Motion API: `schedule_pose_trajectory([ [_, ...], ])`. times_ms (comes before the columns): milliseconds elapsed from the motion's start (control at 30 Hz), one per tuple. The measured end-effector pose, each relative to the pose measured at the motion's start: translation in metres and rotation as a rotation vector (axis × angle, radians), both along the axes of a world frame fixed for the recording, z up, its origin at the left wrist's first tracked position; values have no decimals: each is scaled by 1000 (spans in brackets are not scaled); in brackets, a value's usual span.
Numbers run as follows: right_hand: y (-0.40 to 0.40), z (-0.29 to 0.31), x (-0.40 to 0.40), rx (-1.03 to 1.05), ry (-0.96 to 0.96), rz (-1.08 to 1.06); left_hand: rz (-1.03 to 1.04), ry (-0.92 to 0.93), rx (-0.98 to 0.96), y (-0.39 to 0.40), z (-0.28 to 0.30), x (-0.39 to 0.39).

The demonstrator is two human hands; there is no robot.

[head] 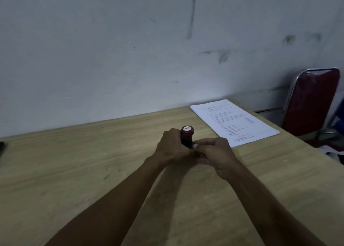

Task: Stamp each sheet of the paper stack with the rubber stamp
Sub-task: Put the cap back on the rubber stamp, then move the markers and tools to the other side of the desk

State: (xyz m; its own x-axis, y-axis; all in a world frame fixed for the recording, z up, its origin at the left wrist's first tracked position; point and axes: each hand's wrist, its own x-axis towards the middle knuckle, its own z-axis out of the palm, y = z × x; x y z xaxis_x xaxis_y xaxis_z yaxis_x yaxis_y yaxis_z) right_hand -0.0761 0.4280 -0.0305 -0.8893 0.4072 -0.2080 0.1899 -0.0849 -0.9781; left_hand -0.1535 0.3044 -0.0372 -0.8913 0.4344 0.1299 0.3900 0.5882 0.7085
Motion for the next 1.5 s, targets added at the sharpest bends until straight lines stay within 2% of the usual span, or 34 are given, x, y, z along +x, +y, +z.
schedule_pose_trajectory([
  [100, 24, -4, -26, 167, -34, 11, 13, 14, -10, 21, -5, -30],
  [267, 62, -14, -72, 806, 20, -73, 101, 58, -35, 51, -15, -91],
  [433, 81, -16, -100, 1271, -14, -33, 93, 52, -4, 74, -17, -129],
  [500, 88, -18, -111, 1379, -63, -10, 93, 77, 24, 81, -20, -141],
  [867, 103, -34, -128, 1306, -116, 31, 94, 73, 46, 101, -31, -174],
  [1300, 105, -30, -124, 1300, -123, 67, 67, 4, 110, 96, -29, -160],
  [1500, 90, -26, -114, 1294, -82, 55, 72, 60, 191, 64, -24, -138],
])
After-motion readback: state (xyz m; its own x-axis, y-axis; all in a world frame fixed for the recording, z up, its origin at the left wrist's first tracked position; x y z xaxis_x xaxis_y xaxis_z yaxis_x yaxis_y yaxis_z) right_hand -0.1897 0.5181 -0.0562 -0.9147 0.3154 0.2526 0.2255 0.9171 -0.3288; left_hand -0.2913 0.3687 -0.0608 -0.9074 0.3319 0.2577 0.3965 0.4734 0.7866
